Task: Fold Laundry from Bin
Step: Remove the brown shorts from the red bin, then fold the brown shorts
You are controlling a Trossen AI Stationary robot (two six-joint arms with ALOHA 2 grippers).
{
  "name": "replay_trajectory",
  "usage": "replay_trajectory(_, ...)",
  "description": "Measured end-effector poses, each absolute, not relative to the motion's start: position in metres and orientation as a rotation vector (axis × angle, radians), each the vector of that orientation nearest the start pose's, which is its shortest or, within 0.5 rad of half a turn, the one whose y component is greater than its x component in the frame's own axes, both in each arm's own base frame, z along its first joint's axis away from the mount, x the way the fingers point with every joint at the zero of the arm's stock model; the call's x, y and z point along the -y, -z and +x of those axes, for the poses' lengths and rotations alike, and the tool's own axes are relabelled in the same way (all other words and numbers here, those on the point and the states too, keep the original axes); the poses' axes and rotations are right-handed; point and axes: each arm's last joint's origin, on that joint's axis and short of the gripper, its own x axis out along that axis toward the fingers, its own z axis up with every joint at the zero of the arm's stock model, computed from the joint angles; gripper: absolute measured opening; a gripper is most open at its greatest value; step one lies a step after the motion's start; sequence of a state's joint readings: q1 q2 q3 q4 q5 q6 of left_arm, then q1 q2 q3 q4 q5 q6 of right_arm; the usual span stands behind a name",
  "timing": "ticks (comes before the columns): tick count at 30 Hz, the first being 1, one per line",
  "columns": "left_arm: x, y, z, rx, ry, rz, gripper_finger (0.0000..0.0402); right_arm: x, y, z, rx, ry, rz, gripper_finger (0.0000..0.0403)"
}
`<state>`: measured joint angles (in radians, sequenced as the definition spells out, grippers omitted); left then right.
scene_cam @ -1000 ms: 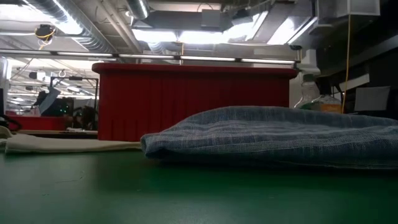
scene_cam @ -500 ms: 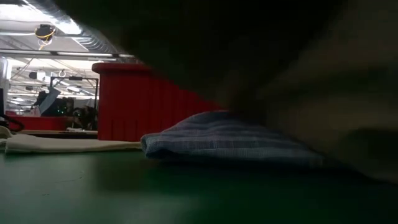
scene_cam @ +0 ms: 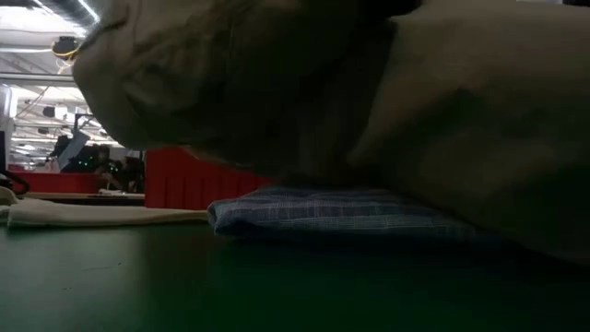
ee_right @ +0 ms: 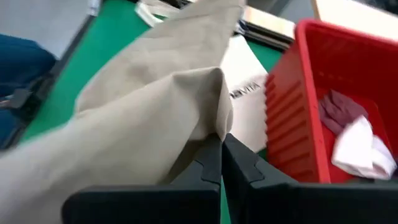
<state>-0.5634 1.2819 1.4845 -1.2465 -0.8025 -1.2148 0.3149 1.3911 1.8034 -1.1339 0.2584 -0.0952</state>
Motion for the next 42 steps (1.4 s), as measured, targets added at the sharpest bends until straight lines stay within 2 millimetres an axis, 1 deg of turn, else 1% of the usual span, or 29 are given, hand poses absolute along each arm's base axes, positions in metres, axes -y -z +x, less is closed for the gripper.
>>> replay_trajectory(3,0.091,-0.389,0.198,-0.570,-0.631,-0.376,0.0017,-0.061,-0.449,0.244,-0.714,-0.056,-0.270,0.0000)
replay_trajectory(6,0.085,-0.389,0.201,-0.601,-0.627,-0.287,0.0037,-0.055,-0.445,0.249,-0.743,-0.037,-0.260,0.0000)
replay_trajectory(10,0.076,-0.388,0.204,-0.638,-0.631,-0.243,0.0074,-0.048,-0.439,0.254,-0.791,-0.015,-0.256,0.0000)
replay_trajectory(16,0.066,-0.386,0.208,-0.729,-0.578,-0.183,0.0122,-0.039,-0.432,0.254,-0.882,0.032,-0.270,0.0000)
replay_trajectory(21,0.066,-0.386,0.209,-0.762,-0.540,-0.181,0.0138,-0.032,-0.426,0.253,-0.952,0.102,-0.300,0.0000)
replay_trajectory(26,0.069,-0.385,0.209,-0.792,-0.497,-0.203,0.0139,-0.028,-0.427,0.253,-0.956,0.145,-0.309,0.0000)
replay_trajectory(29,0.078,-0.380,0.214,-0.819,-0.464,-0.196,0.0140,-0.028,-0.426,0.252,-0.961,0.147,-0.312,0.0000)
replay_trajectory(33,0.100,-0.363,0.227,-0.883,-0.427,-0.131,0.0140,-0.028,-0.426,0.252,-0.967,0.146,-0.313,0.0000)
replay_trajectory(39,0.138,-0.323,0.251,-1.011,-0.392,-0.003,0.0140,-0.028,-0.426,0.251,-0.969,0.146,-0.314,0.0000)
replay_trajectory(42,0.152,-0.302,0.261,-1.115,-0.356,0.007,0.0140,-0.028,-0.426,0.251,-0.968,0.146,-0.313,0.0000)
